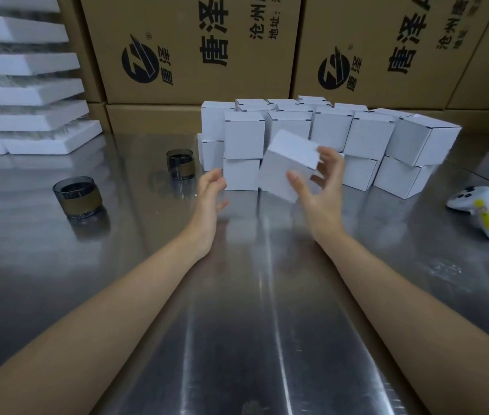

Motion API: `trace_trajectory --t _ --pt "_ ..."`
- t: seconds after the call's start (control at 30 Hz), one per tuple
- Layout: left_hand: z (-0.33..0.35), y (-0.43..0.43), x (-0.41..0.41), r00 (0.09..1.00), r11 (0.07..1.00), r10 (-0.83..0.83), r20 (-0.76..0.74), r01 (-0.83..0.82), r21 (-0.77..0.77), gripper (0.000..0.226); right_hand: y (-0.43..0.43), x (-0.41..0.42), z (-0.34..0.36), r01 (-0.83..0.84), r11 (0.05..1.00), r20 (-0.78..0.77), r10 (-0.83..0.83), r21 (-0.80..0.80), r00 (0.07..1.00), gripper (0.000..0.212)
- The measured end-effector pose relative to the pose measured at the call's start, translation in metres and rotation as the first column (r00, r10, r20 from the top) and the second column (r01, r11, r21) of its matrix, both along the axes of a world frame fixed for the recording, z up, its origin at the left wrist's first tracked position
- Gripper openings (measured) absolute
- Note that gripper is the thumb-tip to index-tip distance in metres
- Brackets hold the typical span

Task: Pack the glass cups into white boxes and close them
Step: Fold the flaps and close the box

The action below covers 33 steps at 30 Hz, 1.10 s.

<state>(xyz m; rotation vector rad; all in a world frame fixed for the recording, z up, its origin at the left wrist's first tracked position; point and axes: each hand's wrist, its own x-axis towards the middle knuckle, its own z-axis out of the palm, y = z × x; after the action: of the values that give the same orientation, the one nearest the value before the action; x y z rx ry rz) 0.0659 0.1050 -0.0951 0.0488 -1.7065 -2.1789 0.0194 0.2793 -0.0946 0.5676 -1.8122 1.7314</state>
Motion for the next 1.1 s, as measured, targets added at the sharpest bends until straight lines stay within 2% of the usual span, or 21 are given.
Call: trace_trajectory --t 0.07,0.17,0.27,0.5,0.7,0.8,0.93,1.1 --pt "-0.002 -0.002 -0.003 1.000 1.000 0.004 0.016 -0.004 0.000 0.020 0.011 -0.011 0.000 0.135 0.988 -0.030 -0.138 -0.074 0.990 0.056" --pt "-0.005 -0.002 -0.005 1.000 1.000 0.005 0.030 -0.004 -0.024 0.023 0.027 -0.030 0.000 0.273 0.944 -0.029 -0.283 -0.188 0.959 0.056" --pt "-0.005 -0.002 -0.006 0.999 0.999 -0.014 0.032 0.015 -0.037 0.022 0.039 -0.048 0.000 0.351 0.914 -0.087 -0.374 -0.201 0.923 0.057" --pt "-0.006 -0.002 -0.009 0.997 0.996 -0.074 0.023 0.075 -0.048 0.024 0.035 -0.076 0.002 0.375 0.925 -0.134 -0.381 -0.066 0.915 0.056" --pt "-0.005 -0.002 -0.011 0.994 0.992 -0.109 0.021 0.110 -0.069 0.028 0.034 -0.086 0.000 0.373 0.928 -0.103 -0.371 -0.004 0.923 0.058" --pt "-0.008 0.000 -0.011 0.993 0.974 -0.112 0.027 0.115 -0.196 0.029 0.033 -0.090 -0.001 0.382 0.924 -0.109 -0.378 0.024 0.919 0.059" --pt "-0.015 0.001 -0.014 0.991 0.903 -0.117 0.072 0.136 -0.408 0.028 0.032 -0.090 -0.001 0.367 0.930 -0.057 -0.364 0.032 0.929 0.058" --pt "-0.014 0.002 -0.018 0.996 0.906 -0.041 0.077 0.070 -0.418 0.033 0.034 -0.088 -0.002 0.378 0.920 -0.042 -0.375 0.101 0.926 0.060"
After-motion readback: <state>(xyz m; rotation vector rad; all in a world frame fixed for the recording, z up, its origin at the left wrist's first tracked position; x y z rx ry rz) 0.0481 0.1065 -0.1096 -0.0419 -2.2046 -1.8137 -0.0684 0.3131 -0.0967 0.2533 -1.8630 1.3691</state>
